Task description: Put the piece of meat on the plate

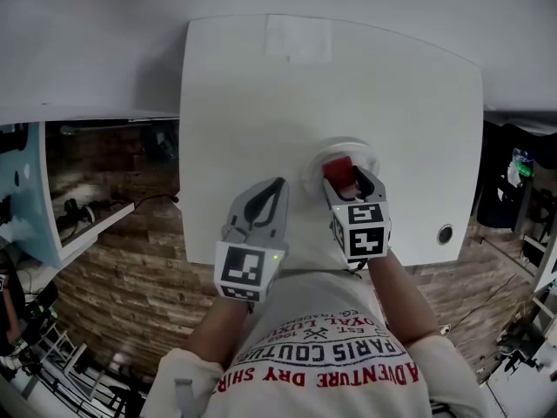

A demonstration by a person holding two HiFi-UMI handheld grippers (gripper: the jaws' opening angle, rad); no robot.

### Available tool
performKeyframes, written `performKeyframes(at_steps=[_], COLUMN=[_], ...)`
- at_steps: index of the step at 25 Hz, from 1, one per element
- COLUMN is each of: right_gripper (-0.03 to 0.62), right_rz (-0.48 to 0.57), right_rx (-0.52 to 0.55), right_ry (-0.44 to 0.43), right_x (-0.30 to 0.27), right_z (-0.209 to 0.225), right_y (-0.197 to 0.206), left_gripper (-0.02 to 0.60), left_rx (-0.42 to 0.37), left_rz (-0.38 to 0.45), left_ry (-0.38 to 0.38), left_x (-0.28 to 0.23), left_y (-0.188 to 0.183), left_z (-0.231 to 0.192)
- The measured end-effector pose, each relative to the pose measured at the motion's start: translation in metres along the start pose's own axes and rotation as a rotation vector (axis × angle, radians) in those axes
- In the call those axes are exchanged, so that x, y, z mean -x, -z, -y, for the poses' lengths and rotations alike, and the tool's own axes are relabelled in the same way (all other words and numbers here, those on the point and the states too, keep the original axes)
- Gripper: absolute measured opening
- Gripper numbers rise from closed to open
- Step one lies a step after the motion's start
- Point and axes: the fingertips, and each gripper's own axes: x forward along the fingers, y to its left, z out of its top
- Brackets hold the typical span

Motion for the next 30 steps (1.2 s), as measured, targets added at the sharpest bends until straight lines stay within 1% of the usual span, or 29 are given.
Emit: performKeyframes(at_steps=[8, 13, 14, 15, 17, 21, 23, 26, 30], right_gripper=[0.275, 0.275, 0.265, 0.238, 0.161, 0.033, 0.016, 0.012, 0.012], right_rz=[0.027, 0.111, 0.129, 0.147, 0.179, 0.239, 0.289, 0.391, 0.607], right_rx=[-0.03, -0.082, -0.085, -0.089, -0.096, -0.089, -0.079, -0.064, -0.027], right_ry=[0.011, 0.013, 0.014, 0.019, 0.041, 0.099, 0.116, 0.114, 0.139], right_x=[0.001, 0.027, 0.033, 0.041, 0.056, 0.087, 0.105, 0.135, 0.191], right_z=[0.002, 0.002, 0.002, 0.002, 0.005, 0.009, 0.009, 0.005, 0.001], right_y=[0.0, -0.013, -0.017, -0.02, -0.027, -0.036, -0.044, -0.062, -0.093], left_gripper=[0.008, 0.008, 0.008, 0.008, 0.008, 0.008, 0.008, 0.008, 0.008], left_rx=[-0.015, -0.034, -0.037, -0.038, -0.042, -0.073, -0.082, -0.099, -0.168], left_rz=[0.003, 0.034, 0.04, 0.047, 0.064, 0.108, 0.134, 0.187, 0.284], left_ry=[0.01, 0.017, 0.019, 0.021, 0.025, 0.041, 0.051, 0.076, 0.077], left_x=[0.0, 0.007, 0.009, 0.011, 0.016, 0.026, 0.032, 0.046, 0.066], left_y=[-0.004, -0.017, -0.019, -0.022, -0.027, -0.044, -0.055, -0.078, -0.114], left_z=[0.003, 0.009, 0.011, 0.013, 0.019, 0.034, 0.043, 0.059, 0.073])
